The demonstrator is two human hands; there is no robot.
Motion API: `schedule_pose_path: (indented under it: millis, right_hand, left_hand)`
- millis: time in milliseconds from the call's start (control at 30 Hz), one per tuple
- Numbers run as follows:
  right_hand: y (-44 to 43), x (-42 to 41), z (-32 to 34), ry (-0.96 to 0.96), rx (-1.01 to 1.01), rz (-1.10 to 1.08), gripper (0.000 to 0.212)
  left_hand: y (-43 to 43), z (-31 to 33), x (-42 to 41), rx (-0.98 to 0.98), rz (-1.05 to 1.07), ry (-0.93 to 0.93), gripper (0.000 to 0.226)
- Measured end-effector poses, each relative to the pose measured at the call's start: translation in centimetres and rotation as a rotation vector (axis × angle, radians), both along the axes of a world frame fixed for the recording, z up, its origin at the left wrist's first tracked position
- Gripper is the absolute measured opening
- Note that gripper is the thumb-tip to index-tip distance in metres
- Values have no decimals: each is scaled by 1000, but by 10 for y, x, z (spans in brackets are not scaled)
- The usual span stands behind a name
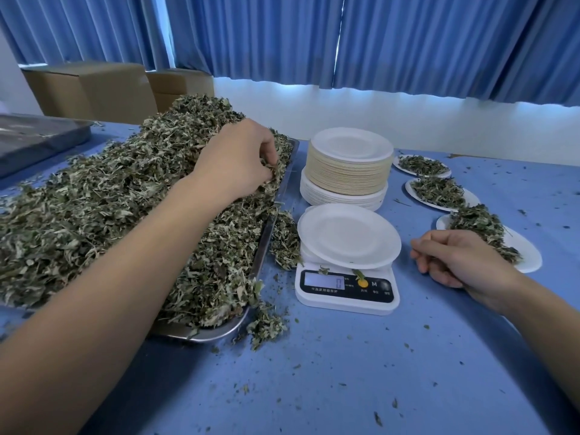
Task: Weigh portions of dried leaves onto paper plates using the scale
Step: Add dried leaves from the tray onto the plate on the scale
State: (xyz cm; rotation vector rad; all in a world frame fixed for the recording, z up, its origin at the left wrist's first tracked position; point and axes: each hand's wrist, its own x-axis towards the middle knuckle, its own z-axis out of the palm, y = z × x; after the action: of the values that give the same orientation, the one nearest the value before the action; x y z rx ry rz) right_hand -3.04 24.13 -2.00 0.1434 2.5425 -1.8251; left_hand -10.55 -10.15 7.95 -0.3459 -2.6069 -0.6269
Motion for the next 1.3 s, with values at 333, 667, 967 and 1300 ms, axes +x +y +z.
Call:
schedule_pose_path:
  millis: [333, 667, 967, 1300]
  right_hand:
    - [-1, 1, 1, -4, 23, 4, 30]
    - [1, -1, -1, 11, 21, 13, 29]
    - [1, 0, -2, 20, 37, 22, 27]
    - [2, 0, -2, 6, 62, 21, 27]
  left_hand:
    - [6, 1, -11, 250, -86, -101, 19]
    - [93, -9, 3, 96, -484, -257, 19]
    - [110, -33, -5, -75, -485, -235, 16]
    - [38, 14, -4, -93, -380, -415, 29]
